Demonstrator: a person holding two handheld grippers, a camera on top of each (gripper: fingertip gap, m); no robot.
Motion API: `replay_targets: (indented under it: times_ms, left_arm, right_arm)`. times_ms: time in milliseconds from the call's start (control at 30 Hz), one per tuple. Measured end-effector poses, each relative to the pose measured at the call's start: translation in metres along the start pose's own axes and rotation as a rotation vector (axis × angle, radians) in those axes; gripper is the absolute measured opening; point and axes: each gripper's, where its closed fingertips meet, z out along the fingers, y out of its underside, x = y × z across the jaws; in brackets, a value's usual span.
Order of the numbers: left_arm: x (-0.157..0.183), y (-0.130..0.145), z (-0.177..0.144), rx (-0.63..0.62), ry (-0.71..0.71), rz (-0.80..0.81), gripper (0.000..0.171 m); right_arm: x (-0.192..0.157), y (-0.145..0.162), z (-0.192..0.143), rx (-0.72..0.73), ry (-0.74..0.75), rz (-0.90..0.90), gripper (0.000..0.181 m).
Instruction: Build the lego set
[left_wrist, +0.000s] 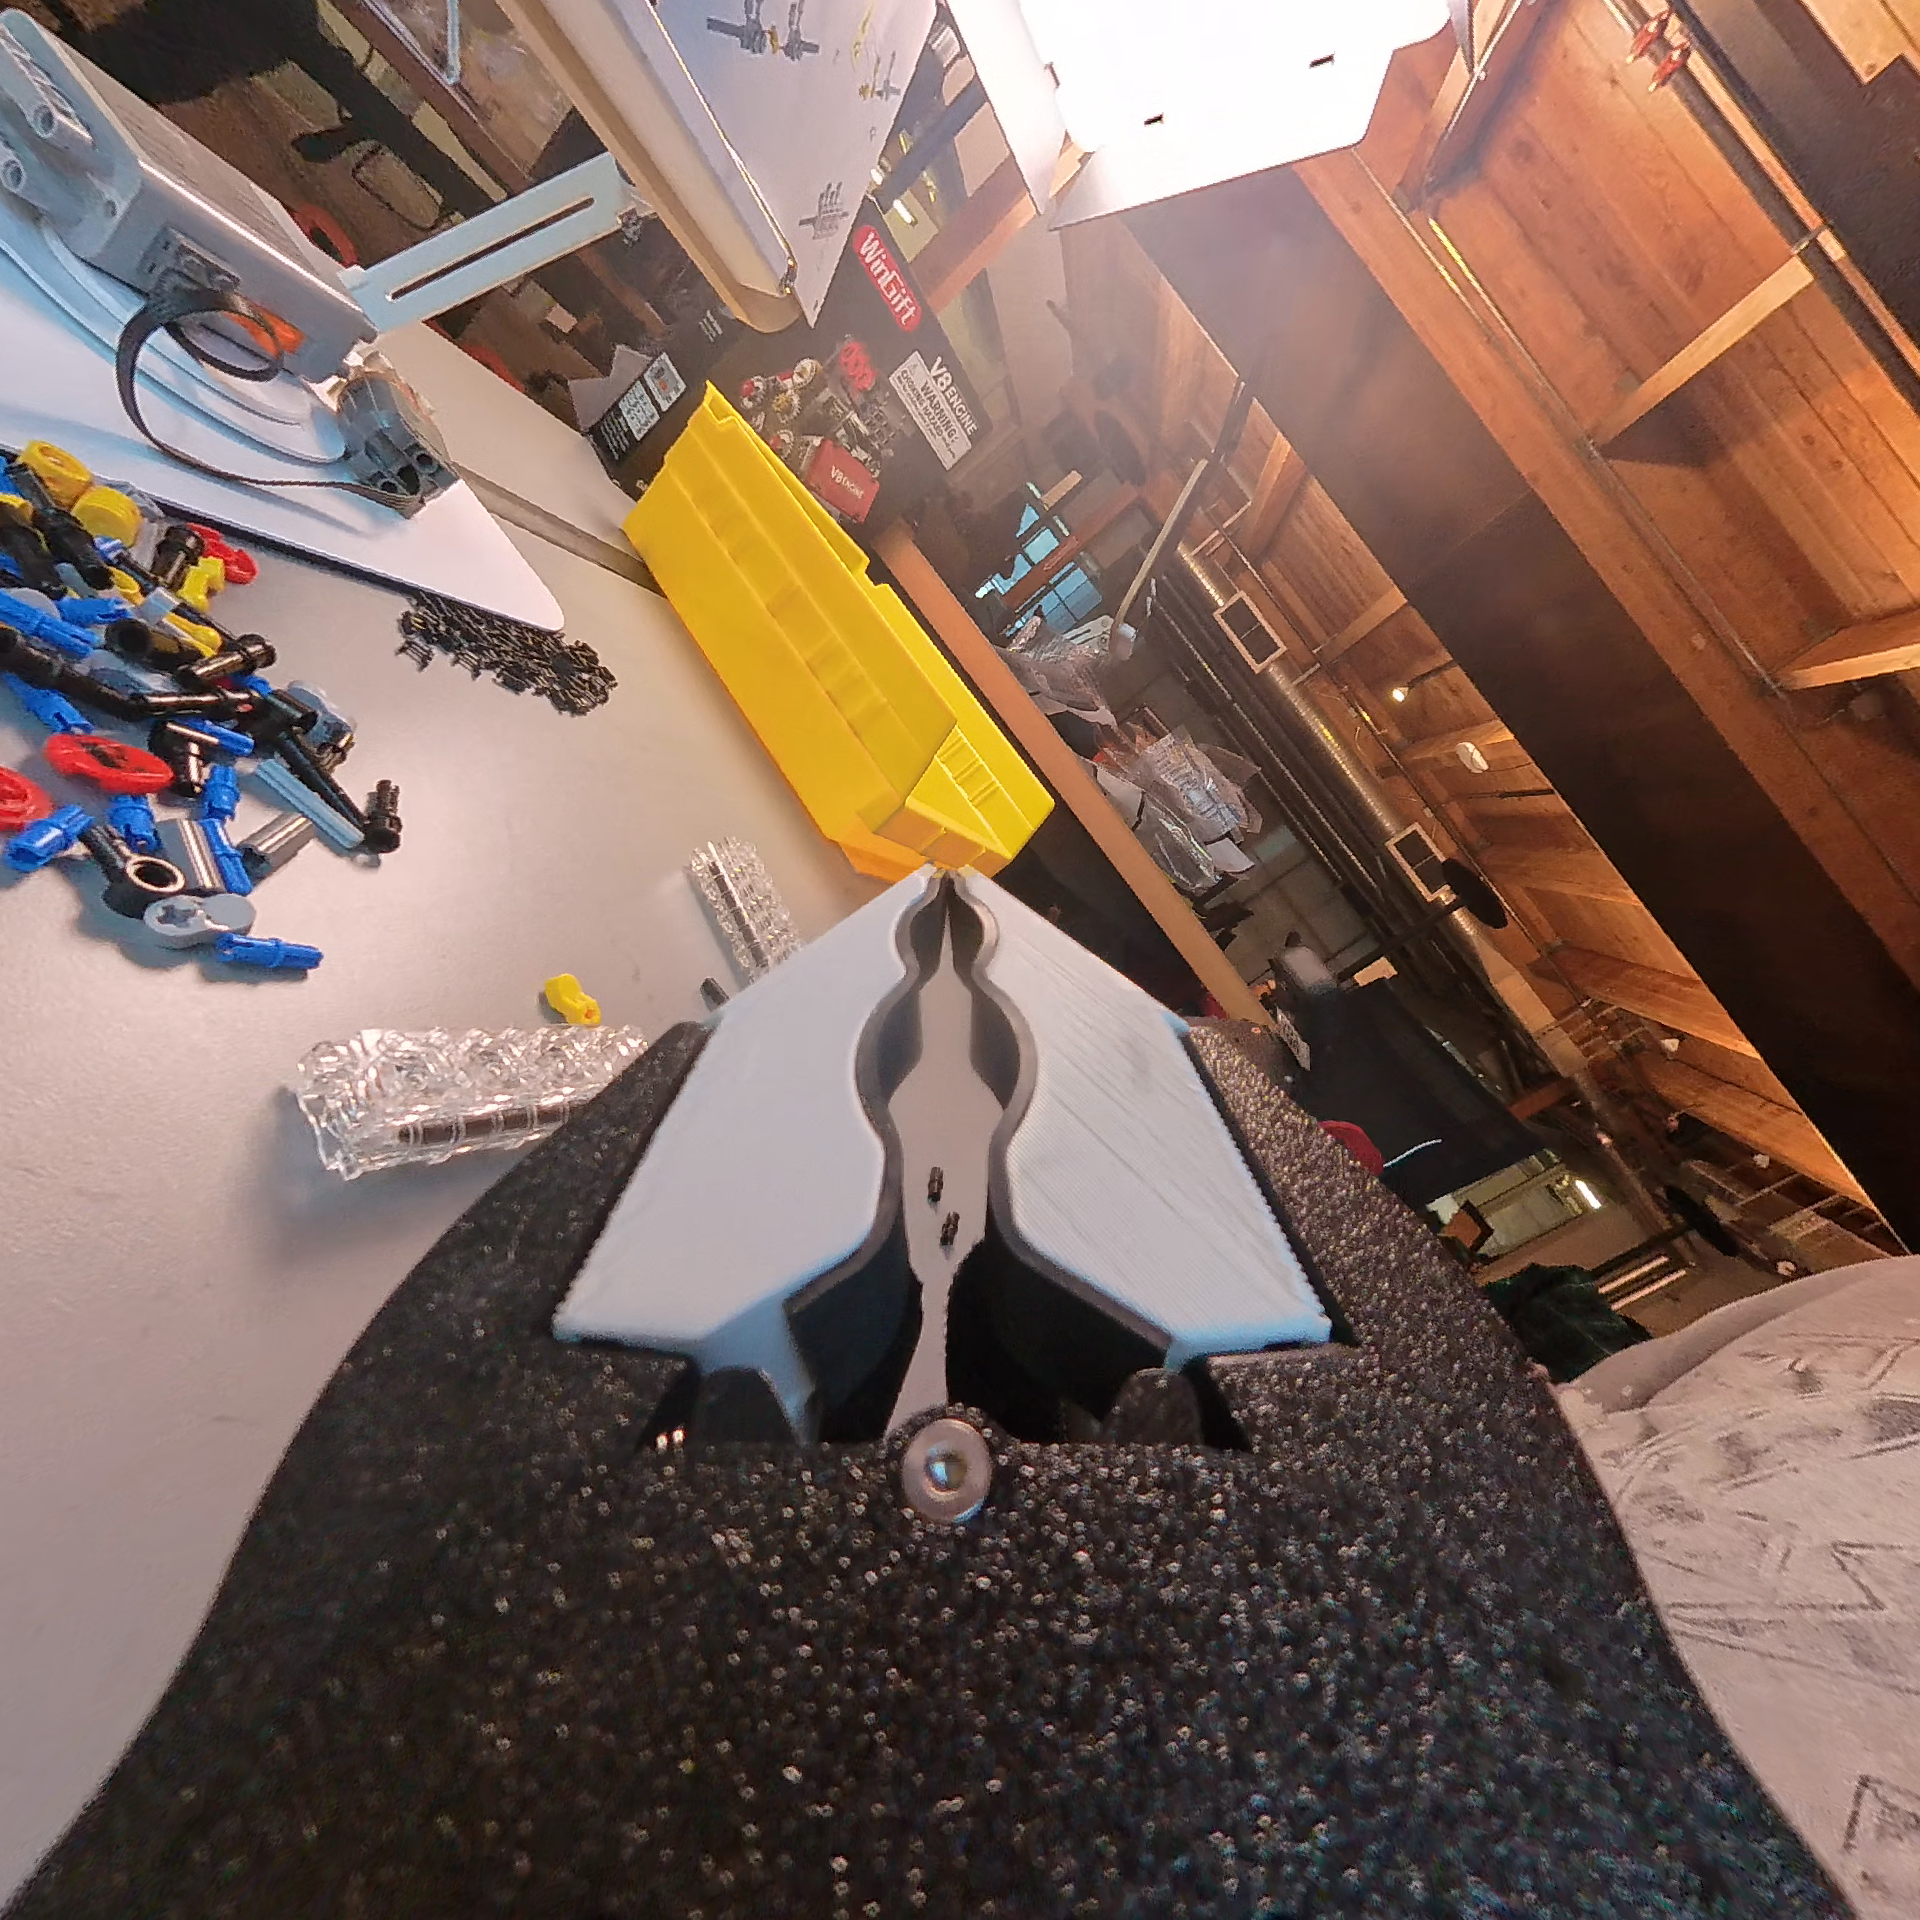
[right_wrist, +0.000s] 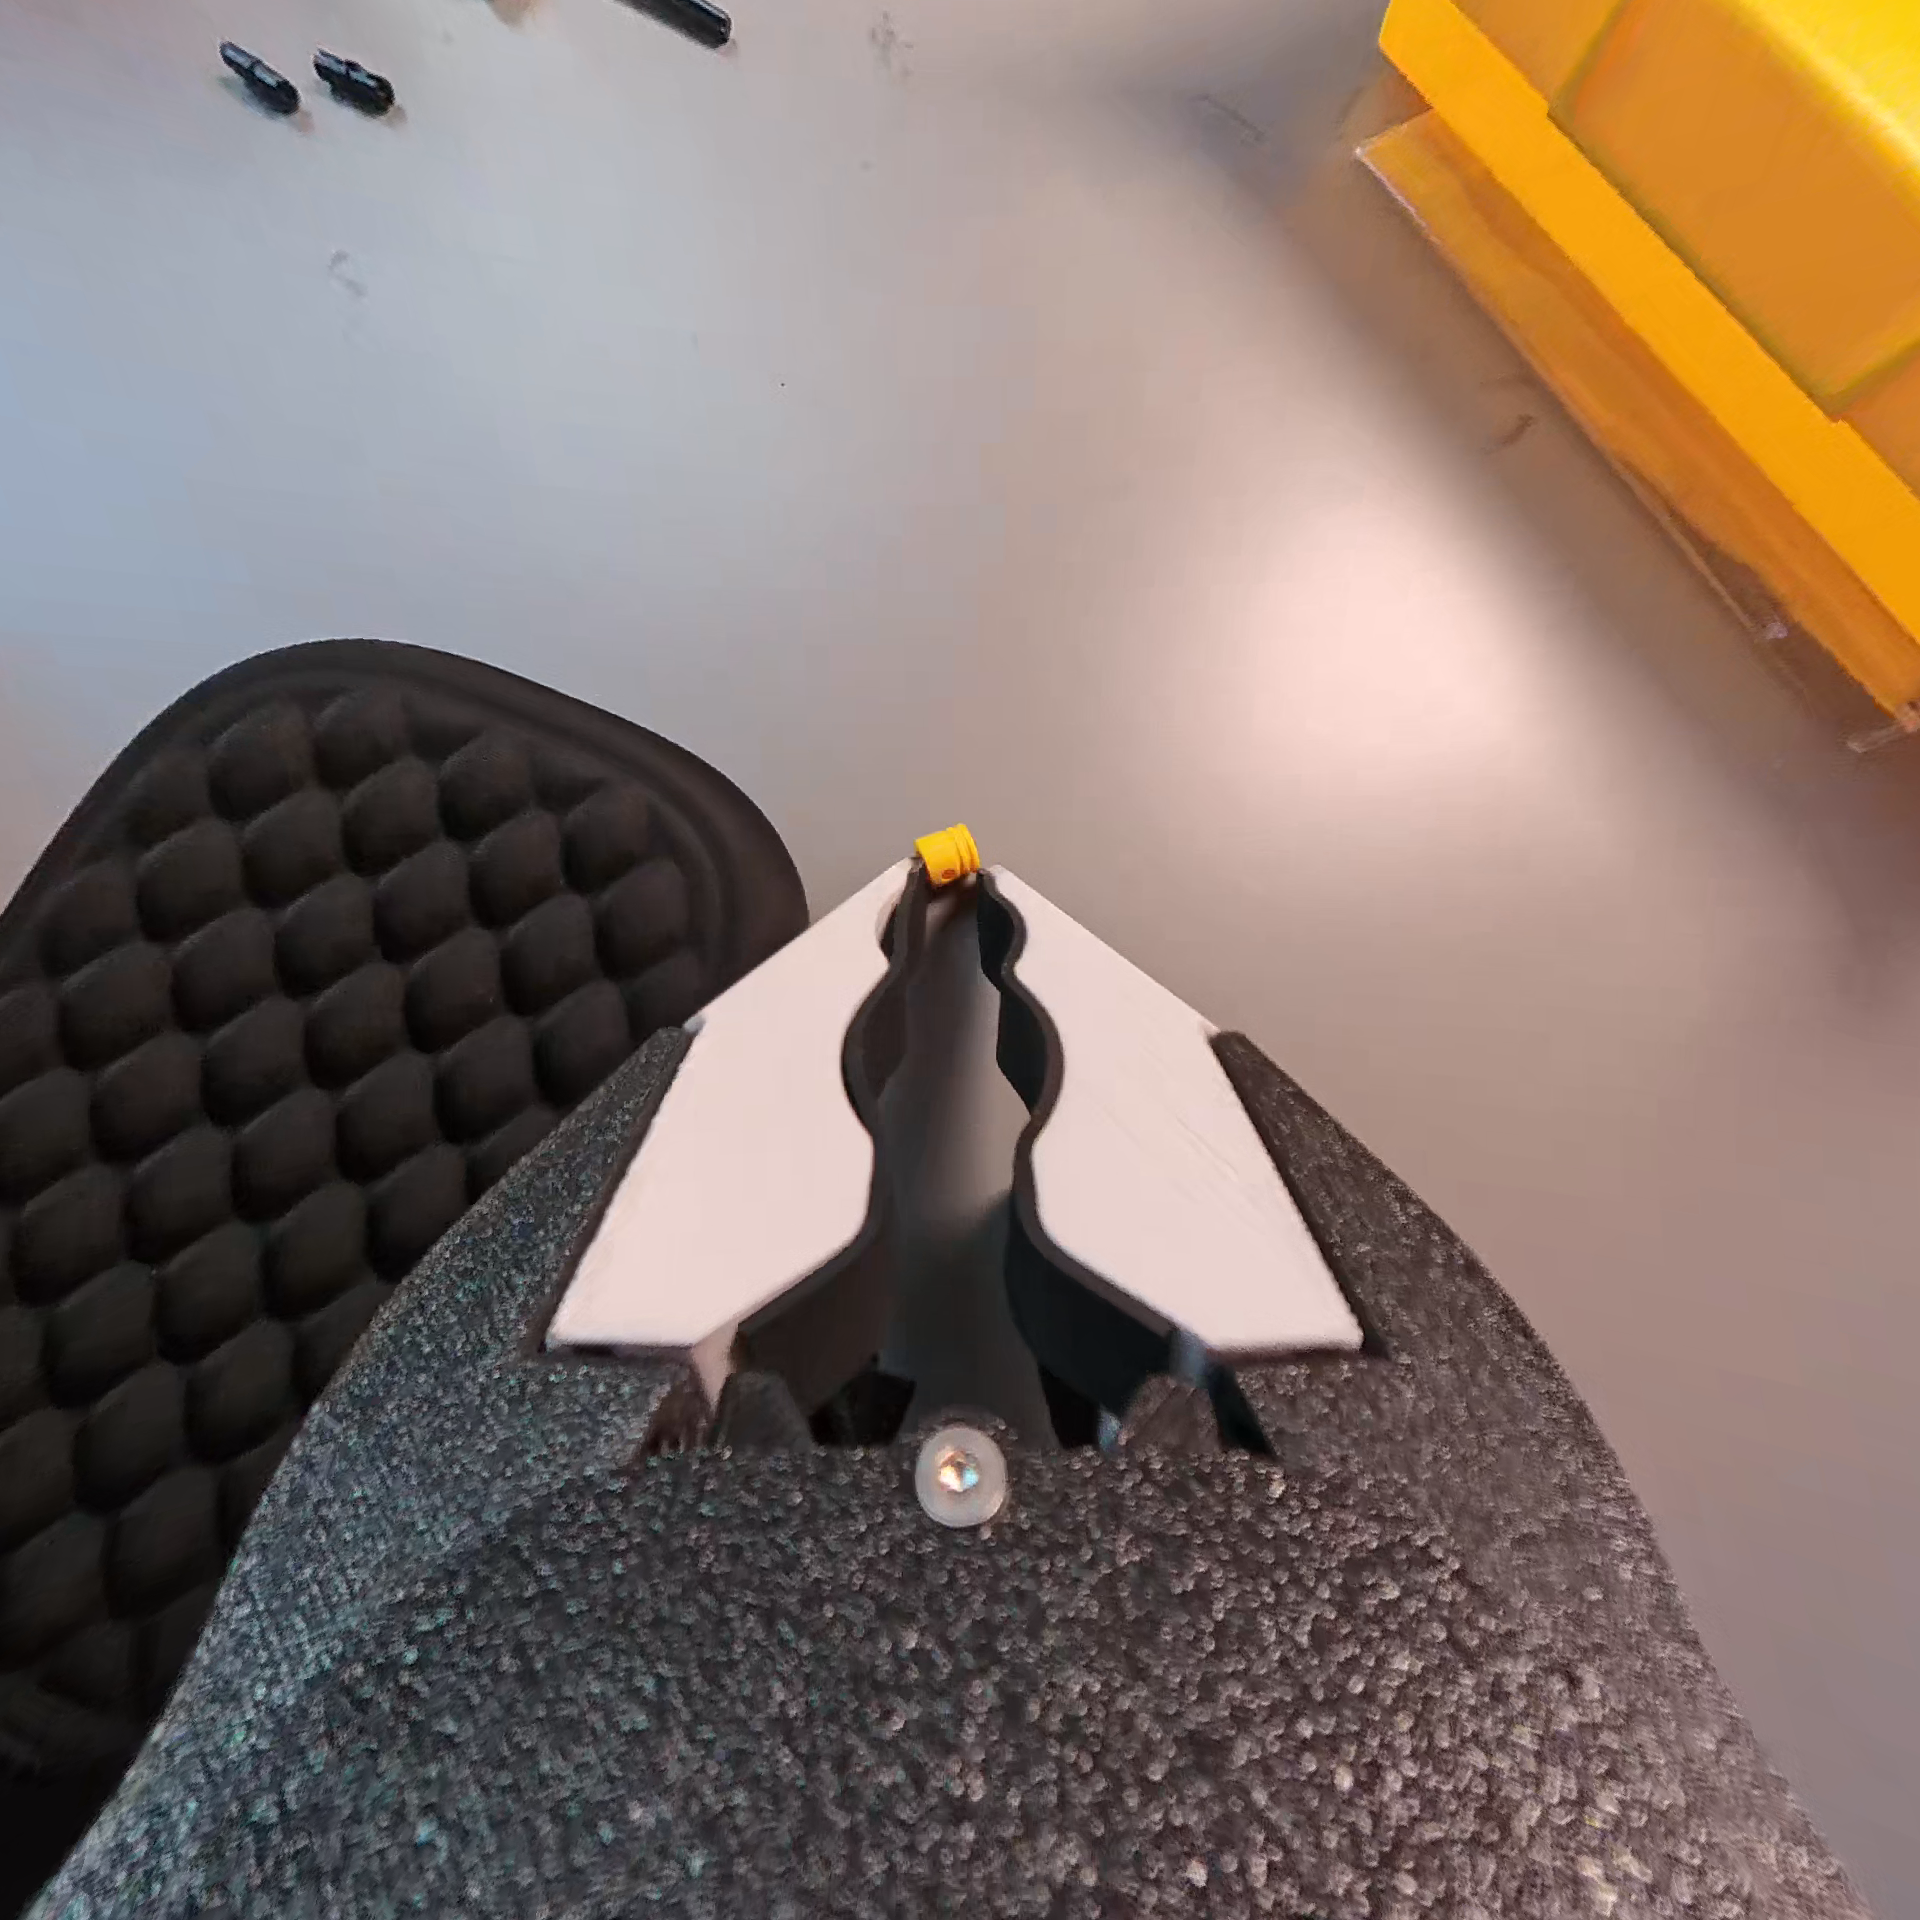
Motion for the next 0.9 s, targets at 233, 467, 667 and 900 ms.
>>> replay_targets:
  times_ms: [233, 467, 667, 900]
  left_arm:
    - [0.012, 0.026, 0.01, -0.149, 0.055, 0.064, 0.001]
    - [0.029, 0.055, 0.017, -0.298, 0.164, 0.008, 0.02]
    - [0.034, 0.038, 0.008, -0.246, 0.206, -0.017, 0.014]
    - [0.03, 0.049, 0.011, -0.318, 0.091, 0.293, 0.009]
  right_arm:
    - [-0.052, -0.115, 0.023, 0.32, -0.11, -0.26, 0.001]
    - [-0.161, -0.235, 0.083, 0.593, -0.314, -0.553, 0.001]
    - [-0.183, -0.279, 0.099, 0.727, -0.245, -0.63, 0.001]
    - [-0.179, -0.268, 0.101, 0.731, -0.103, -0.695, 0.002]
